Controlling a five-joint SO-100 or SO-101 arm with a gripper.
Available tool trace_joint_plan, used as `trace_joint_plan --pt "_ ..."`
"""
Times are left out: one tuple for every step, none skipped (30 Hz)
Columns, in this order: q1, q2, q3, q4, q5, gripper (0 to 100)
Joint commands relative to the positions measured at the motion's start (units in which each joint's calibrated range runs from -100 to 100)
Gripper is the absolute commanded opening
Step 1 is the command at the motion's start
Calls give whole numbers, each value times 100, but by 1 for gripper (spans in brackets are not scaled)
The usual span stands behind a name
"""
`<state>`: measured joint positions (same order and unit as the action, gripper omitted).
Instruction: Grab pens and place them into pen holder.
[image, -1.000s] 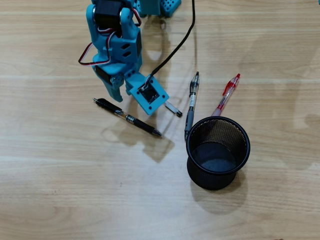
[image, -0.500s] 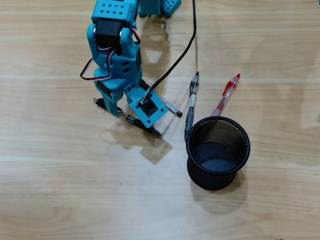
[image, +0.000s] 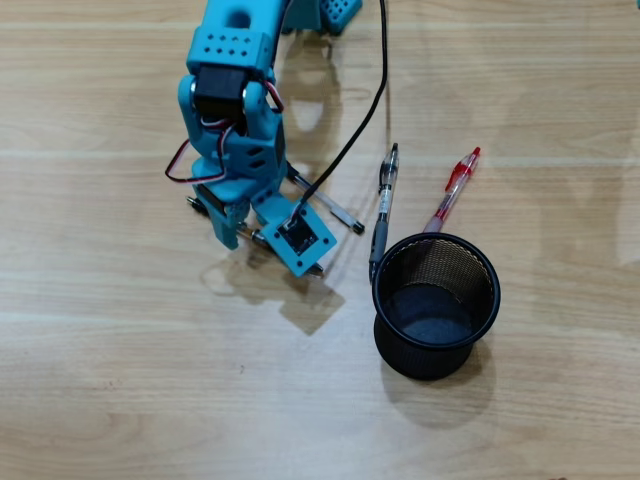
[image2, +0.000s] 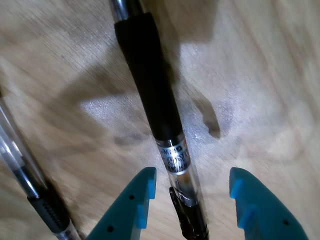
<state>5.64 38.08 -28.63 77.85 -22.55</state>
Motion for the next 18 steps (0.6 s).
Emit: trace_joint_plan --pt "-24 60 -296 10 -24 17" --pt "-24 93 -287 10 -24 16" --pt "-24 127 -269 10 -24 16" --pt "-33 161 -260 10 -24 16" --pt "-51 194 -251 19 -24 16" --pt "-60 228 -242 19 -24 16" --pt "-69 261 -242 19 -24 16" --pt "-78 303 -242 19 -24 16" --pt "-78 345 -242 19 -29 16" --pt "-78 387 -233 28 -54 16" --pt "-78 421 -233 88 -105 15" --pt "-78 455 -233 183 -161 13" --pt "-78 480 -233 269 -202 10" --pt "-69 488 -242 329 -227 5" --pt "-51 488 -242 329 -227 3" --pt "-42 480 -242 329 -227 3" --pt "-33 463 -242 329 -227 2" --pt "-24 429 -242 329 -227 2"
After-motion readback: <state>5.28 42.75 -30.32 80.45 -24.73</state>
